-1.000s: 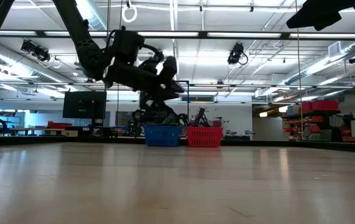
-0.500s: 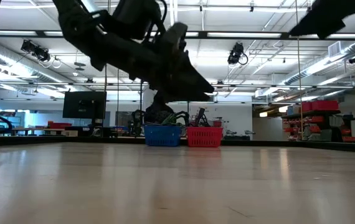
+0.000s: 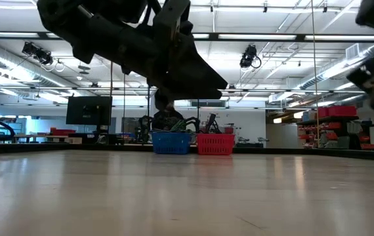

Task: Pick & Place USB Port
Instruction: Put the pink charger cable into the blue bin

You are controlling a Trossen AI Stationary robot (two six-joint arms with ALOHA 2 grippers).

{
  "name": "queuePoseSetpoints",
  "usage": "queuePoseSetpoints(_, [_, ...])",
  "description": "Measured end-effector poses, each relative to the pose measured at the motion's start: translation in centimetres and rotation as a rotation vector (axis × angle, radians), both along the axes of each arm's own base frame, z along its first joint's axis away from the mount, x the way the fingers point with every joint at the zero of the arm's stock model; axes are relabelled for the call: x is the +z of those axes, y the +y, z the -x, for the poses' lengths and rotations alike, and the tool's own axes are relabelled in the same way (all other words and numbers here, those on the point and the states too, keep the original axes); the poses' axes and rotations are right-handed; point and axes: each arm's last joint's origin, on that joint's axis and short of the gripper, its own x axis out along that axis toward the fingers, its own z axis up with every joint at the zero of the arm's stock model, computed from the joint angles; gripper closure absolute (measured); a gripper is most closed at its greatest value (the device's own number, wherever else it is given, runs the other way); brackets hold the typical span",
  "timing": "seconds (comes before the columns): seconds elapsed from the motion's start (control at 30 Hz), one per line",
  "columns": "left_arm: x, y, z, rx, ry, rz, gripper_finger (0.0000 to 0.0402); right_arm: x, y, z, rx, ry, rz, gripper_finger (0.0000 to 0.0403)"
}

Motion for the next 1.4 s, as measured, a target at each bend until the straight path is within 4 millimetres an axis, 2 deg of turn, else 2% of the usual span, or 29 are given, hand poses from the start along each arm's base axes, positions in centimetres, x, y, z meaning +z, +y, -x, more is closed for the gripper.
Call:
queuePoseSetpoints(0.17, [0.0, -0.5, 0.1, 0.005, -0.003, -0.022, 0.0282, -1.6, 0.0, 0.1, 0.006, 0.12, 0.025, 0.0305])
queuePoseSetpoints(0.37, [0.0, -0.5, 0.1, 0.007, -0.003, -0.024, 0.0282, -1.9, -0.5, 0.2, 0.042, 0.194, 0.026, 0.0308])
queuePoseSetpoints(0.6, [0.0, -0.4, 0.1, 0.013, -0.002, -0.026, 0.0282, -2.4, -1.7, 0.1, 0.052, 0.347, -0.015, 0.0283])
queuePoseSetpoints(0.87, [0.0, -0.4, 0.1, 0.009, -0.002, -0.039, 0.0282, -2.4, -2.4, -0.5, 0.085, 0.4, -0.098, 0.0242])
queuePoseSetpoints(1.17, [0.0, -0.4, 0.1, 0.002, 0.0, -0.058, 0.0282, -2.4, -3.7, -1.4, 0.094, 0.413, -0.125, 0.0236])
queuePoseSetpoints(1.4, [0.0, -0.4, 0.1, 0.001, 0.0, -0.059, 0.0282, -2.3, -3.9, -1.6, 0.147, 0.475, -0.254, 0.0236])
